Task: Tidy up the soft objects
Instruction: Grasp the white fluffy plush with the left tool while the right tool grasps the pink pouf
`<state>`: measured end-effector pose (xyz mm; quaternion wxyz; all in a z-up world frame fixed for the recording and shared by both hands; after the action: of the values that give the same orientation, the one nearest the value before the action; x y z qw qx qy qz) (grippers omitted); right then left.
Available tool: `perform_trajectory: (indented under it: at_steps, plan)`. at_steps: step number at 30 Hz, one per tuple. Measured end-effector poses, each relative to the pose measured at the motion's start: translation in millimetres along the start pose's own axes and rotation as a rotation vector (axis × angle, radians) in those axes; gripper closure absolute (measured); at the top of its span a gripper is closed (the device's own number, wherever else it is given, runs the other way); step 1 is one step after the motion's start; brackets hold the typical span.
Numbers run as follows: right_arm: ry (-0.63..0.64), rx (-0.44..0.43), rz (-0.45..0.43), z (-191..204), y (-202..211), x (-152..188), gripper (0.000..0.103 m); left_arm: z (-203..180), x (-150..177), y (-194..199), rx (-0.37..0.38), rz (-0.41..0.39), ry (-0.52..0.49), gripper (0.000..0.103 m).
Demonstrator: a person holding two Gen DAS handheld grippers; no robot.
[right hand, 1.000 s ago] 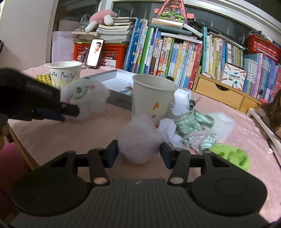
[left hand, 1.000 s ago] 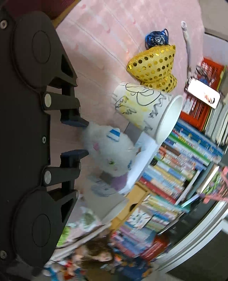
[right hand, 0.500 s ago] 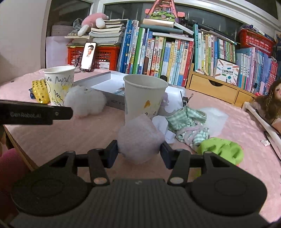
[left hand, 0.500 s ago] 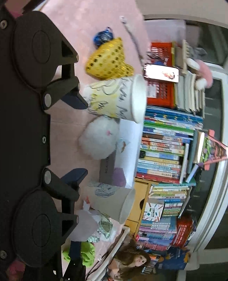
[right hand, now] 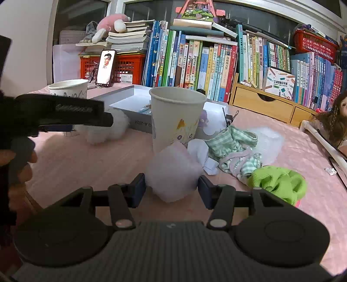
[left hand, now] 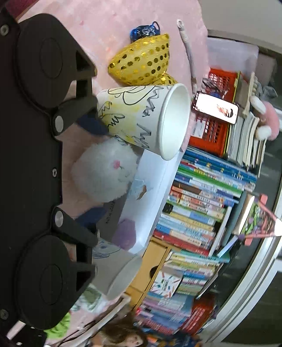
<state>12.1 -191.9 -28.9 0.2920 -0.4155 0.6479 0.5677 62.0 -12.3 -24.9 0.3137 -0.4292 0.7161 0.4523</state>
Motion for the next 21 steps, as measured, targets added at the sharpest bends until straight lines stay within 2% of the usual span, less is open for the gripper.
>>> perform_trajectory:
  at_steps: [2, 7, 11, 16, 19, 20, 21]
  plan:
    - [-0.001, 0.000, 0.000, 0, -1, 0, 0.044, 2, -1, -3, -0.023, 0.006, 0.020, 0.068]
    - [-0.004, 0.000, -0.004, 1, -2, -1, 0.045, 6, -2, 5, 0.005, 0.018, 0.018, 0.070]
    - [-0.006, -0.001, -0.002, 0, -2, 0, 0.045, 6, 2, 24, 0.060, 0.068, -0.008, 0.070]
    - [-0.006, 0.000, -0.003, 1, -1, 0, 0.045, 4, 13, 51, 0.123, 0.142, -0.093, 0.069]
    - [-0.007, 0.000, -0.003, 1, -2, 0, 0.045, 7, 18, 60, 0.142, 0.183, -0.128, 0.063]
    - [-0.008, 0.000, -0.003, 1, -2, 0, 0.044, 8, 18, 62, 0.137, 0.179, -0.141, 0.054]
    - [-0.011, 0.001, -0.004, 0, -2, 0, 0.042, 8, 18, 65, 0.121, 0.163, -0.162, 0.041]
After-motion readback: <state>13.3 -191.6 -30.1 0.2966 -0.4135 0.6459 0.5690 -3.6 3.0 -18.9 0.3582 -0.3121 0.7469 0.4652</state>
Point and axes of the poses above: each gripper's, at about its wrist camera, not at the fingertips, and y roughly against the way its jaws point, z to its left, x to its underside, the point moved 5 cm from there along -y, roughly the way its jaws point, and after that the axes turned 11 degrees about x, right-handed, at the moved point
